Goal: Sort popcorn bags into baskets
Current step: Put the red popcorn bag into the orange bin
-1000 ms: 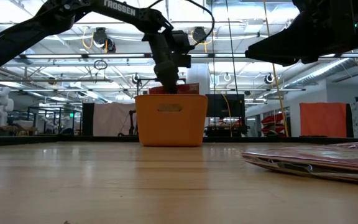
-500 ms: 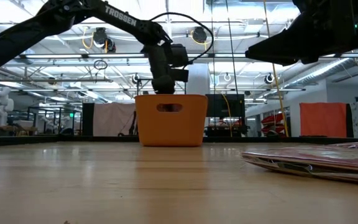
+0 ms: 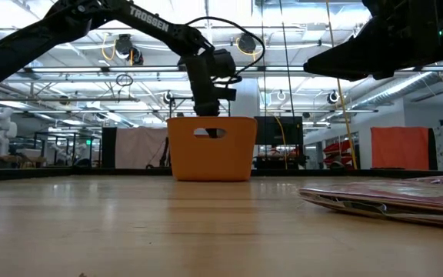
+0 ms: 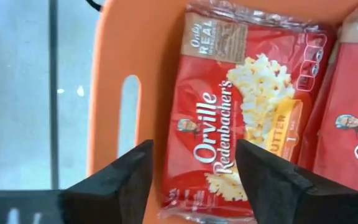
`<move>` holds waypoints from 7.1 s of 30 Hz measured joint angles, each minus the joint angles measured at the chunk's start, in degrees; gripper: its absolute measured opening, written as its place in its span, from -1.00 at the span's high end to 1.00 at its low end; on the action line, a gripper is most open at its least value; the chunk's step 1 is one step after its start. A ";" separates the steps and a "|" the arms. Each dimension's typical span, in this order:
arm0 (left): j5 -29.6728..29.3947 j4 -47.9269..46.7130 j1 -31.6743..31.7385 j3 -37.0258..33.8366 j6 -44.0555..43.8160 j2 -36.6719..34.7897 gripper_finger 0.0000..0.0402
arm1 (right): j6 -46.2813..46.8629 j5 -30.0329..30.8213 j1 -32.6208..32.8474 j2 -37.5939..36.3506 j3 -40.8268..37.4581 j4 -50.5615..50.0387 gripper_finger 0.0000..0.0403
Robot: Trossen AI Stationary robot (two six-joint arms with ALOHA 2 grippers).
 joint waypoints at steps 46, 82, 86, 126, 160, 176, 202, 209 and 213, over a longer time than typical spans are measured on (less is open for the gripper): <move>10.96 36.59 1.77 -28.50 0.22 -5.01 0.97 | 4.95 0.21 1.11 -0.02 0.00 -2.93 0.25; -1.87 36.98 -33.36 -46.97 -25.31 -39.81 0.97 | 25.68 0.42 3.41 -5.33 0.17 -11.52 0.25; -9.29 46.26 -43.19 -53.91 -29.08 -40.95 0.97 | 28.16 0.64 4.81 -6.47 2.69 -17.78 0.25; -18.09 83.85 -63.56 -64.02 -49.45 -18.02 0.28 | 42.01 0.13 22.91 16.11 19.98 -44.32 0.25; -20.03 76.30 -60.17 -64.00 -54.38 -17.19 -0.03 | 32.20 0.17 12.60 16.26 19.91 -31.65 0.25; -19.34 79.48 -58.63 -63.95 -51.24 -10.17 -0.28 | 29.31 0.46 17.38 16.09 19.91 -31.53 0.25; -6.53 73.76 -54.08 -64.00 -47.87 -16.72 -0.13 | 30.02 0.40 17.38 16.09 19.93 -31.70 0.25; -6.31 77.23 -53.93 -64.04 -46.01 -14.18 -0.46 | 29.92 0.24 17.81 16.09 19.93 -31.35 0.25; -3.62 77.47 -52.80 -64.10 -44.74 -12.74 -0.51 | 29.86 0.25 17.78 16.09 19.93 -31.34 0.25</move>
